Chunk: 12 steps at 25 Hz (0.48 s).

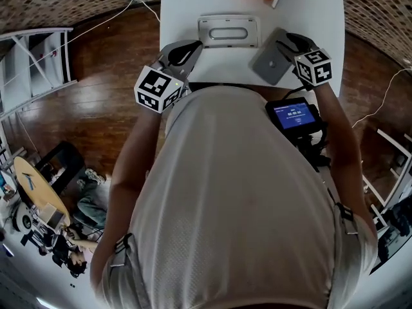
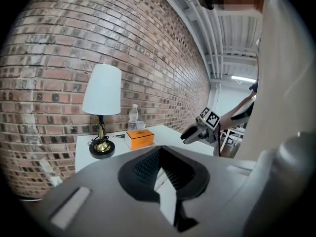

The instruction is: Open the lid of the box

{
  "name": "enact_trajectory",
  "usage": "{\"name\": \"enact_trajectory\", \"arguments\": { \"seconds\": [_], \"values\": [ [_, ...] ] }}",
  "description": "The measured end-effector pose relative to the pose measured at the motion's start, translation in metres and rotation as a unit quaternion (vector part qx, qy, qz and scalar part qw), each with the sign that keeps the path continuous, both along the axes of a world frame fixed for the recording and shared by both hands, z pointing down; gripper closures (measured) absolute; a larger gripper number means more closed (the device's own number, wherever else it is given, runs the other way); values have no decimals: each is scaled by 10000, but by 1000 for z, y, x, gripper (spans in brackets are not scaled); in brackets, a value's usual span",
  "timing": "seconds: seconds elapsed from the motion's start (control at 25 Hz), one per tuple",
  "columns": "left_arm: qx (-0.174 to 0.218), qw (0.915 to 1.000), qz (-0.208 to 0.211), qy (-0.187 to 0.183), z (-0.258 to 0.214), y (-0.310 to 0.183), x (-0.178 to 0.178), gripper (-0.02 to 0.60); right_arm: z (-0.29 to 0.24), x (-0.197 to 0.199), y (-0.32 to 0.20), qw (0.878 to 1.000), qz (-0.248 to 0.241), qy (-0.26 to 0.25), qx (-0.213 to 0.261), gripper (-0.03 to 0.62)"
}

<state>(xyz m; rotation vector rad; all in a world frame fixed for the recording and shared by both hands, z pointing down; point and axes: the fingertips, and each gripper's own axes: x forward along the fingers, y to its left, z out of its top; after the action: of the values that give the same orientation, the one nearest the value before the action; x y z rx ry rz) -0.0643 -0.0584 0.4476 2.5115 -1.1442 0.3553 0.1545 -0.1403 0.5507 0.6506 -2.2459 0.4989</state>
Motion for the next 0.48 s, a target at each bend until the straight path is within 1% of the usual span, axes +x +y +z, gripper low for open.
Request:
{"name": "enact_trajectory", "arguments": {
  "seconds": [0.08, 0.2, 0.28, 0.36, 0.48],
  "values": [
    [29, 9999, 157, 1, -3, -2, 6, 581, -45, -8, -6, 9953, 157, -857, 416, 498],
    [110, 9995, 304, 19, -8, -12, 13, 580, -92, -20, -5, 9811, 50, -1768, 783, 585],
    [218, 9992, 316, 71, -15, -20, 18, 580, -116, -30, 1, 9707, -219, -2186, 976, 592],
    [315, 9989, 324, 135, -24, -24, 23, 580, -139, -41, 10, 9604, -510, -2485, 1152, 592],
    [346, 9987, 307, 220, -29, -26, 22, 580, -163, -57, 20, 9518, -850, -2600, 1387, 592]
  ]
}}
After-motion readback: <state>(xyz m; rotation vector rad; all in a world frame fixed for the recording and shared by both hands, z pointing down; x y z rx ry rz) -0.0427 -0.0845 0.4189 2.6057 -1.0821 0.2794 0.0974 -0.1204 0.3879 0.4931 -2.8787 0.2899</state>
